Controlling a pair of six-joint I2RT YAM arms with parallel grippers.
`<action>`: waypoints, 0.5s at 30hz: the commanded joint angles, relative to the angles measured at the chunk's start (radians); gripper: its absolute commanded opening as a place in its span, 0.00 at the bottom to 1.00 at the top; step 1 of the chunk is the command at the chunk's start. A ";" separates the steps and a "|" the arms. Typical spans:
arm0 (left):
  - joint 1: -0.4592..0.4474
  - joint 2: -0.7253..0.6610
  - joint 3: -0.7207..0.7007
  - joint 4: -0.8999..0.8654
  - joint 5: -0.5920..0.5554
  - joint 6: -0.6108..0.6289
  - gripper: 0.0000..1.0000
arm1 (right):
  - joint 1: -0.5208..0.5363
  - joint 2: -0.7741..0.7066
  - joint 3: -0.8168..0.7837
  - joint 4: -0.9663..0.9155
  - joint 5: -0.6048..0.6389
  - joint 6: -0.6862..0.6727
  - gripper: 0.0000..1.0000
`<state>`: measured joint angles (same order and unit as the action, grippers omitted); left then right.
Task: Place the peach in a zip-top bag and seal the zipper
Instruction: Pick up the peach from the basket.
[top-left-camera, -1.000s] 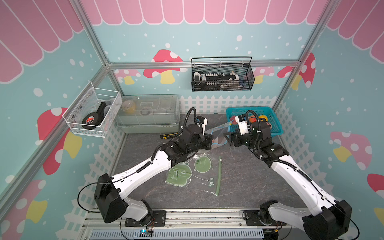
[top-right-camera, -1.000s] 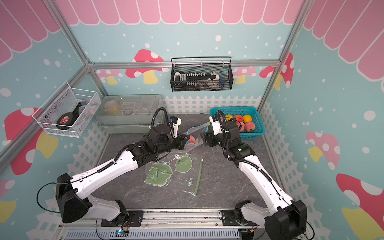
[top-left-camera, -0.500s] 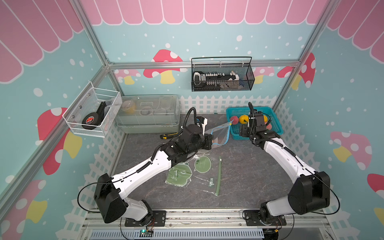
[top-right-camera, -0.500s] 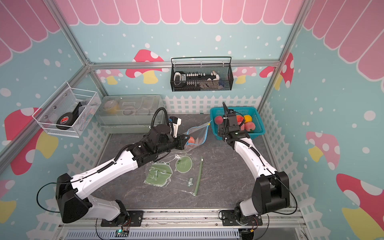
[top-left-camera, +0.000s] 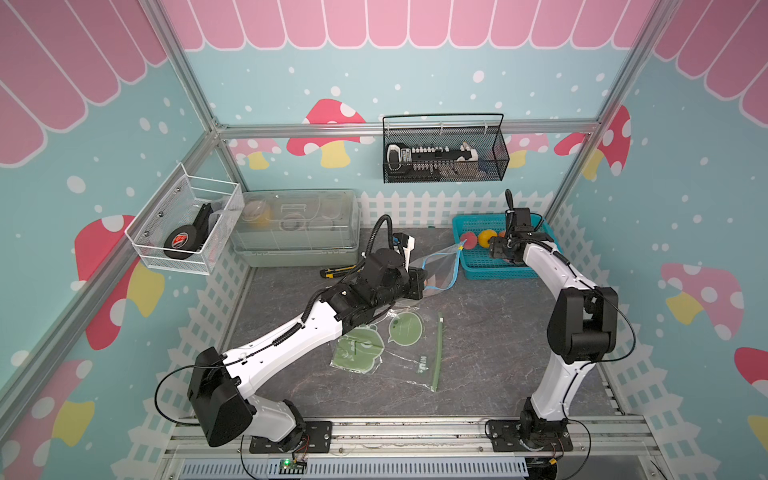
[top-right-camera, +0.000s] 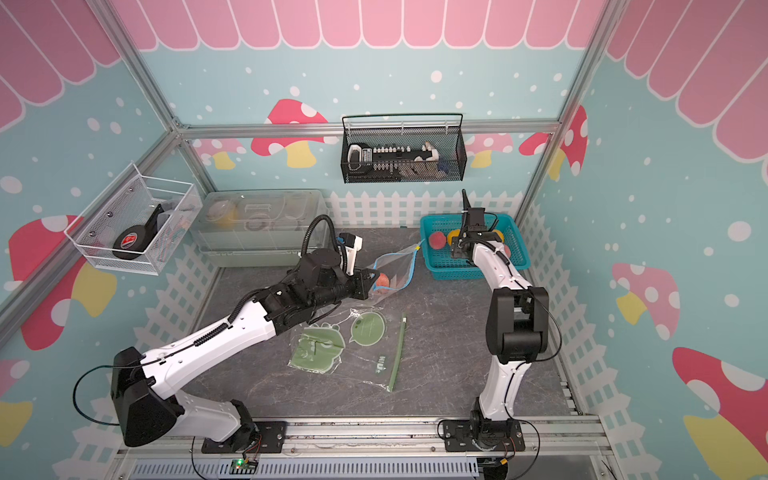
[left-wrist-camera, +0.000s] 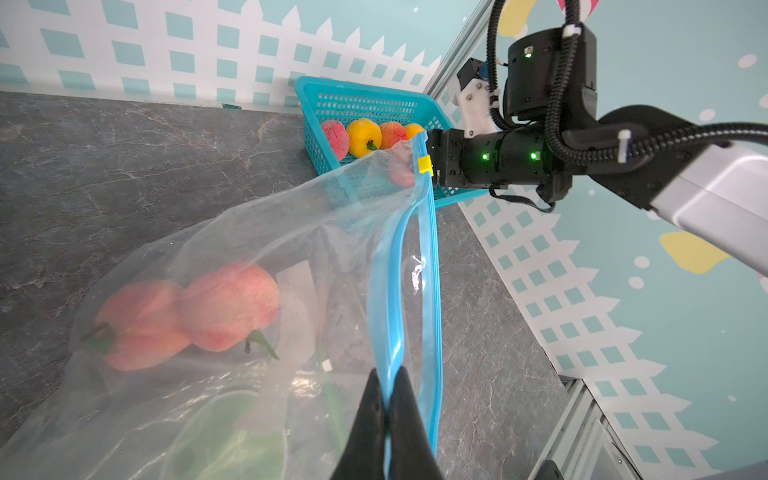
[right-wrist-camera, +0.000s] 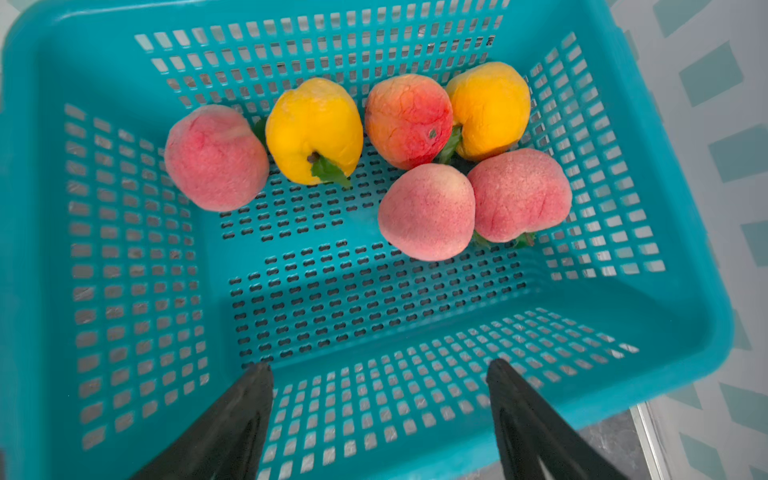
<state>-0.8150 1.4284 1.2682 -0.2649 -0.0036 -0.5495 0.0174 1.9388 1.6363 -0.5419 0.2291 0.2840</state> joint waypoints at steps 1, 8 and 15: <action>-0.003 -0.029 -0.006 0.015 -0.010 -0.001 0.00 | -0.037 0.079 0.081 -0.089 -0.013 -0.009 0.83; -0.003 -0.030 -0.010 0.017 -0.012 -0.001 0.00 | -0.081 0.224 0.239 -0.166 -0.066 -0.025 0.84; -0.003 -0.034 -0.016 0.019 -0.018 -0.002 0.00 | -0.093 0.323 0.343 -0.201 -0.063 -0.026 0.84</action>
<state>-0.8150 1.4284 1.2675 -0.2646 -0.0044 -0.5499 -0.0715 2.2261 1.9327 -0.6941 0.1738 0.2653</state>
